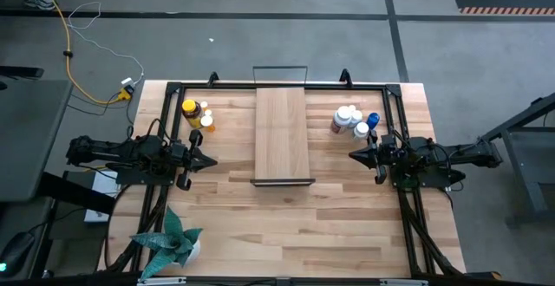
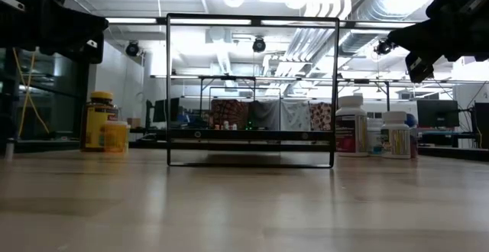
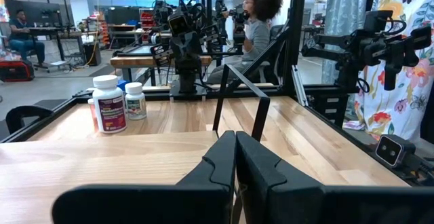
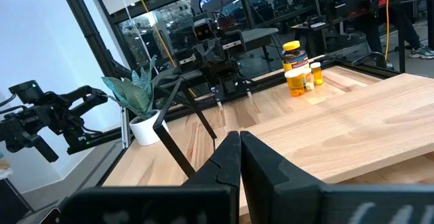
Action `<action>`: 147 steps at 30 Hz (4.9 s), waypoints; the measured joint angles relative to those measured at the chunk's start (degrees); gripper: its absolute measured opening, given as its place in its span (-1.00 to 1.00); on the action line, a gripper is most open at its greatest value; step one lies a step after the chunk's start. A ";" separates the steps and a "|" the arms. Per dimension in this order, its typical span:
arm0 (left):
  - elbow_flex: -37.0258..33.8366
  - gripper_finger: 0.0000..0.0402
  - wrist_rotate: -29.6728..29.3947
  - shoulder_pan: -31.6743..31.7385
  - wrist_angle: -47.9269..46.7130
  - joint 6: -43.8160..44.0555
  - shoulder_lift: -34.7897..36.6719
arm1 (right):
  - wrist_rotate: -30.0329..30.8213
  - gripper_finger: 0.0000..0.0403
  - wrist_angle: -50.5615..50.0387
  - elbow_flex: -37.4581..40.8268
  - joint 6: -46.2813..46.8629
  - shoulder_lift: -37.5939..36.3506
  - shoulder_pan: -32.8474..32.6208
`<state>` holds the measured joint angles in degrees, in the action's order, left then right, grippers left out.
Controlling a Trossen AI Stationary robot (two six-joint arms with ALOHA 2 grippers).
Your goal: Pick and place medicine bottles onto shelf by color
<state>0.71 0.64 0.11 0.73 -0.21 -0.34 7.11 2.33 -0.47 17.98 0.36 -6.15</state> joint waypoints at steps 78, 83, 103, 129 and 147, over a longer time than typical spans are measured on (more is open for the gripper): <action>-0.01 -0.98 0.00 0.00 -0.02 0.00 0.00 | 0.00 -1.00 -0.02 0.00 0.00 0.00 0.00; 0.00 -0.98 0.00 -0.01 -0.02 0.00 0.00 | 0.00 -1.00 0.00 0.00 0.01 0.00 0.02; 0.00 -0.96 -4.36 -0.01 24.32 0.21 -0.56 | -0.02 -1.00 -0.02 0.00 0.02 0.00 0.00; 48.00 0.67 -48.37 8.13 -40.14 30.91 -44.52 | 0.00 -1.00 -0.02 0.00 0.00 0.00 0.02; 52.65 0.66 -33.94 38.10 -68.58 42.84 -58.71 | 0.00 -1.00 -0.02 0.00 0.00 0.00 0.02</action>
<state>53.36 -33.30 38.21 -67.85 42.63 -59.05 7.11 2.31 -0.47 17.98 0.36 -6.13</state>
